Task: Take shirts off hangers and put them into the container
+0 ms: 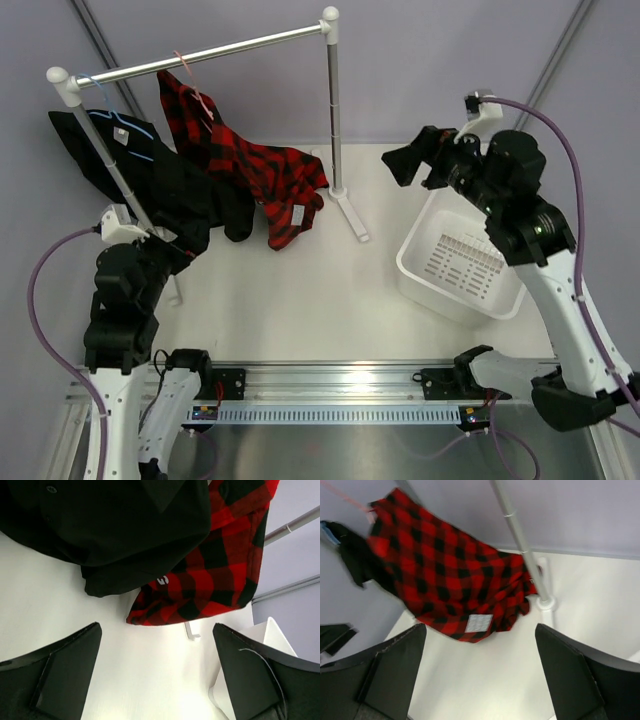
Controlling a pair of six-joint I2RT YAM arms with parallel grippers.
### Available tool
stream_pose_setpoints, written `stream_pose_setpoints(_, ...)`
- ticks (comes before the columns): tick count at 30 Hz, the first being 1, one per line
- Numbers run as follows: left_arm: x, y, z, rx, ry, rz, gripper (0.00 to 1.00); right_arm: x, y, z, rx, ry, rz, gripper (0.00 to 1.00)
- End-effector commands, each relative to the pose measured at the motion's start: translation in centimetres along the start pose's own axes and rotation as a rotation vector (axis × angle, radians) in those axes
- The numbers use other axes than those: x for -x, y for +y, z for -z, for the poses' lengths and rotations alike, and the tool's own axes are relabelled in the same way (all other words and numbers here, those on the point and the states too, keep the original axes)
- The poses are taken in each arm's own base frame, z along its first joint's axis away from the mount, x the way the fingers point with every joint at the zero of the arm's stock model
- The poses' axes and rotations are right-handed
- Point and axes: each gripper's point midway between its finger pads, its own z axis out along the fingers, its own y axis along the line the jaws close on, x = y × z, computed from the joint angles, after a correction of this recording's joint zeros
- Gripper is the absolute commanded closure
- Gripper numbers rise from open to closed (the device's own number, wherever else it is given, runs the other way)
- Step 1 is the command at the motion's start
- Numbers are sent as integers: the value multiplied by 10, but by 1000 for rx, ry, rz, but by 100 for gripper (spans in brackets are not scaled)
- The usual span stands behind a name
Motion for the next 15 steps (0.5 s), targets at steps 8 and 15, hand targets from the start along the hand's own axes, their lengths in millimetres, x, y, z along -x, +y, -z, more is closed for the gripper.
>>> stream_pose_setpoints(8,100,-58,32,-3,-158,-160,1,-25,-14,-34,-25,65,-41,0)
stream_pose_setpoints(15,82,-34,35,47,-158,-151,1,-47,102,-86,257,256,113,0)
